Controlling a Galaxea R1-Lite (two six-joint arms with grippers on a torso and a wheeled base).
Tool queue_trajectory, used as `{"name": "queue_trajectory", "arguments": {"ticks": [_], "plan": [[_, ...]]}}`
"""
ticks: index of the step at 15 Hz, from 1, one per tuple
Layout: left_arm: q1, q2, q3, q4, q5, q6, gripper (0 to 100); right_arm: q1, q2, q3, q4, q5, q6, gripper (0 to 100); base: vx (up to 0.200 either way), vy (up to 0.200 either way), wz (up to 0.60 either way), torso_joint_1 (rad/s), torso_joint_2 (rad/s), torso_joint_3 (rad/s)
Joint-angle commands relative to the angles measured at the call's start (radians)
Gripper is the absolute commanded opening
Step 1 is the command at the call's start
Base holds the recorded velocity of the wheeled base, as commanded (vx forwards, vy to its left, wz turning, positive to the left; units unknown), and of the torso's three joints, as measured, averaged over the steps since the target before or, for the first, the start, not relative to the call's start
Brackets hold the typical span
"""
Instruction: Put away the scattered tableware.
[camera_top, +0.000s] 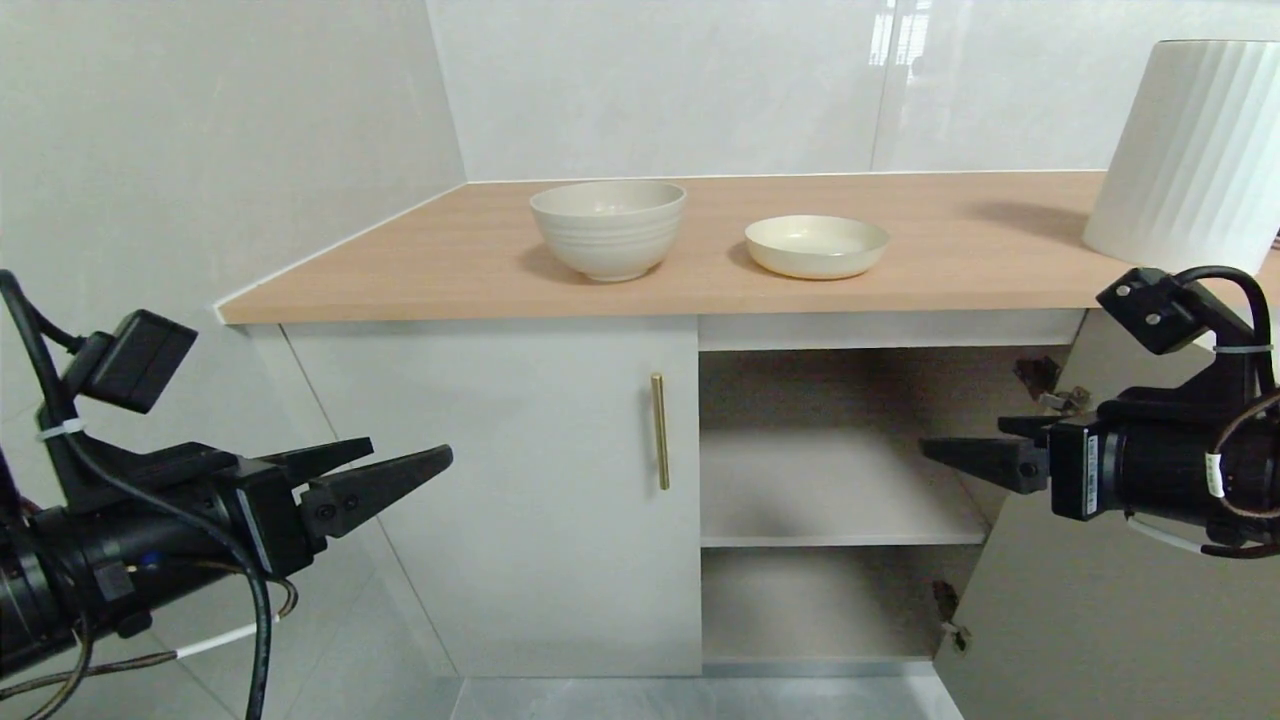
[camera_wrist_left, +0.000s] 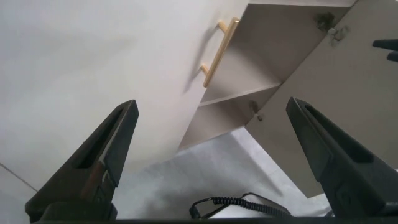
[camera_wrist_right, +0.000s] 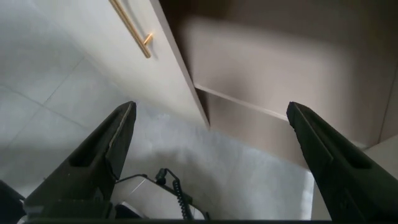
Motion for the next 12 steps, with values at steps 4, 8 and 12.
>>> {"name": "queue_trajectory", "arguments": {"ticks": [4, 8, 12], "plan": [[0.0, 0.007, 0.0, -0.001, 0.0, 0.0, 100, -0.001, -0.007, 0.013, -0.012, 0.0, -0.003, 100, 0.0, 0.0, 0.0, 0.0, 0.0, 0.0], [0.0, 0.016, 0.003, 0.001, 0.0, -0.002, 100, -0.003, -0.009, 0.013, -0.013, -0.002, -0.001, 100, 0.0, 0.0, 0.0, 0.043, -0.17, -0.158], [0.012, 0.068, 0.007, -0.002, 0.0, -0.006, 100, -0.05, -0.007, 0.01, -0.016, 0.001, -0.001, 100, 0.0, 0.0, 0.0, 0.152, -0.45, -0.289]]}}
